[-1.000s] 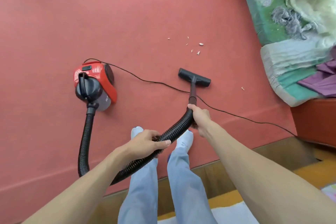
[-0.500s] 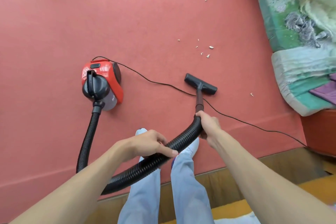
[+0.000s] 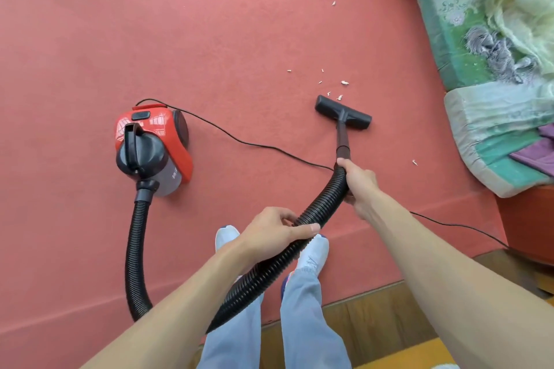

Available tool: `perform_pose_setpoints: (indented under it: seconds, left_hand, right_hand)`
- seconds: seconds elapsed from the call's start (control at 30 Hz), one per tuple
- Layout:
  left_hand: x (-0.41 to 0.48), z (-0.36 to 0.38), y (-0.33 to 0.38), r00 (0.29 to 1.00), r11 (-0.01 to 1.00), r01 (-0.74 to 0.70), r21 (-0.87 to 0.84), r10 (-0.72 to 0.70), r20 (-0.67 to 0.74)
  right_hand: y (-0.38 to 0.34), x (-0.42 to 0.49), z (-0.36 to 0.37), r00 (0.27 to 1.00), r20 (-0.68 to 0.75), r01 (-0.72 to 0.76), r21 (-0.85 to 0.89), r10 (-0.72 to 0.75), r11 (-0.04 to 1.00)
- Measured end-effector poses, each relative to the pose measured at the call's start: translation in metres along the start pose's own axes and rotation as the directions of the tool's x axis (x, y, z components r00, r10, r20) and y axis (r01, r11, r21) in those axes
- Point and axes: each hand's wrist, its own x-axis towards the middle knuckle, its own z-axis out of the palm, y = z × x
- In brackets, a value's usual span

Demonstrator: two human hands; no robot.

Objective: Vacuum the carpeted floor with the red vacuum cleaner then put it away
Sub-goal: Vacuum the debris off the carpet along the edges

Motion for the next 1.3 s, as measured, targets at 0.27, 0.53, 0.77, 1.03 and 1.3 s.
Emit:
perform_pose_setpoints:
  seconds: [0.27, 0.53, 0.77, 1.03, 1.3]
  left_hand:
    - [-0.006, -0.038, -0.008, 0.940, 0.994, 0.078, 0.081, -0.100, 0.326]
    - [0.016, -0.036, -0.009, 0.987, 1.000, 0.021, 0.009, -0.023, 0.159]
    - [0.030, -0.025, -0.004, 0.998, 0.997, 0.002, -0.073, 0.003, 0.069]
    - [-0.008, -0.079, -0.017, 0.922, 0.999, 0.035, -0.038, -0.017, 0.387]
    - [0.020, -0.040, -0.005, 0.999, 0.985, -0.047, -0.168, 0.048, 0.006]
  right_hand:
    - [0.025, -0.021, -0.002, 1.000, 0.020, -0.007, -0.105, 0.009, 0.994]
    - [-0.010, 0.021, 0.019, 0.989, 0.071, 0.140, -0.215, -0.127, 0.967]
    - [-0.024, 0.039, 0.037, 0.989, 0.033, 0.145, -0.269, -0.141, 0.952]
    - [0.003, -0.010, 0.021, 0.987, 0.118, 0.146, -0.350, -0.111, 0.925]
    - [-0.029, 0.038, 0.041, 0.989, 0.054, 0.149, -0.260, -0.139, 0.954]
